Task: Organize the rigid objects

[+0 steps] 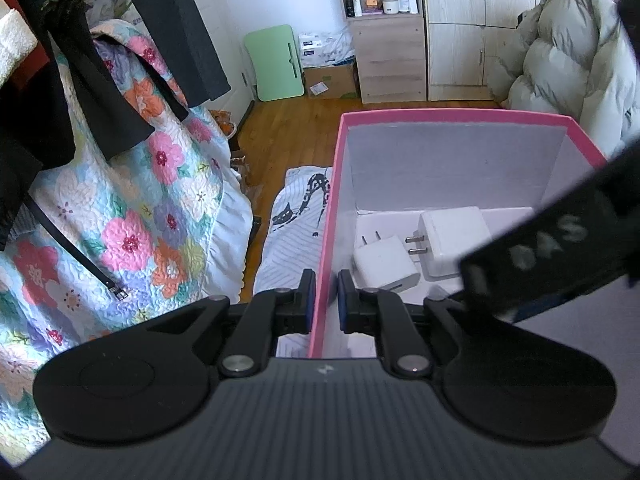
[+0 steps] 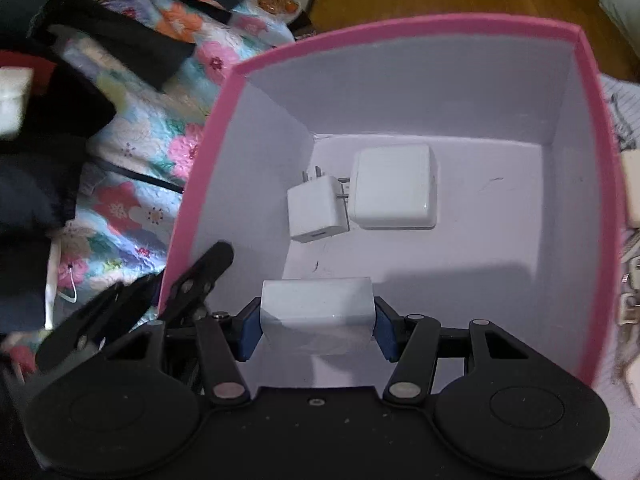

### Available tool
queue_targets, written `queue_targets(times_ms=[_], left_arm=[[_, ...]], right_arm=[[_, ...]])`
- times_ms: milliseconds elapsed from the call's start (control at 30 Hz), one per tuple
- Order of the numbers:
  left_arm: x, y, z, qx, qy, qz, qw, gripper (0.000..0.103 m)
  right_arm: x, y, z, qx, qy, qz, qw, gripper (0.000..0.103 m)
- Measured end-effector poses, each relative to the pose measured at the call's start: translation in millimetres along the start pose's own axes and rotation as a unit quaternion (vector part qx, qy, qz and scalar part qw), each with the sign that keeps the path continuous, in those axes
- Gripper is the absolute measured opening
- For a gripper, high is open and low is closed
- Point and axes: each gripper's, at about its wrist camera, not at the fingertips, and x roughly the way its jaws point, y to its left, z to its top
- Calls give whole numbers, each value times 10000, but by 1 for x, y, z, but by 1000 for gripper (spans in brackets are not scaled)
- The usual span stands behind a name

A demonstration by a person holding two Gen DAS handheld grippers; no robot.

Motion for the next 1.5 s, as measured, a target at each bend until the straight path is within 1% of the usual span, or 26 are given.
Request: queue_targets(times_ms=[100,133,167,200,233,267,300,433,500,633,767,867,933,1033,1167,1233,1367,1500], left_arm=[[-1,1,-1,4,-13,-20,10000,10],[-1,1,0,14,-23,-9,10000,9],[0,3,-1,-15,-18,-42,10000,10],[1,4,-1,-26,-6,-73,10000,10],[1,4,-1,-13,-2,-66,10000,10],[2,3,-1,12,5,-48,10000,11],[2,2,-1,43,-1,-24,10000,11],[2,0,-1,61,-9,-7,10000,11],[2,-1,-1,79,-11,16,10000,11],[2,-3,-1,105,-22,35,9999,11],[1,-5,-2,131,-34,76,9999,11],[-1,-6,-2,137,-61,98,9998,11],[0,-5,-2,144,-61,98,9998,11],[-1,-5,-2,143,-53,111,9998,11],[-1,-3,-2,168,-100,97,9998,12],[-1,-3,-2,170,-97,99,9998,12],[-2,-4,-1,218,-98,130,9996,12],[-2,-5,-1,239,-98,140,9996,12]], right_arm=[[10,-2,11,95,209,66,9997,61],[16,-3,15,174,311,103,9993,63],[19,-3,16,203,365,134,9990,64],[21,-3,18,199,362,155,9990,64],[19,-2,18,177,306,192,9992,69],[16,-2,18,165,247,228,9993,71],[10,0,17,130,178,292,9993,71],[-33,4,9,-129,-241,616,9977,71],[-64,5,-3,-423,-489,649,9958,71],[-122,-2,-36,-981,-794,583,9903,71],[-172,-23,-70,-1324,-1153,376,9837,71],[-196,-46,-89,-1445,-1433,-37,9791,71],[-200,-61,-94,-1432,-1557,-365,9767,71],[-198,-92,-101,-1238,-1674,-711,9755,71],[-190,-132,-110,-1061,-1976,-967,9697,71],[-184,-148,-106,-899,-2085,-950,9692,71],[-171,-176,-90,-512,-2300,-754,9689,72],[-164,-206,-70,-7,-2585,-392,9652,73]])
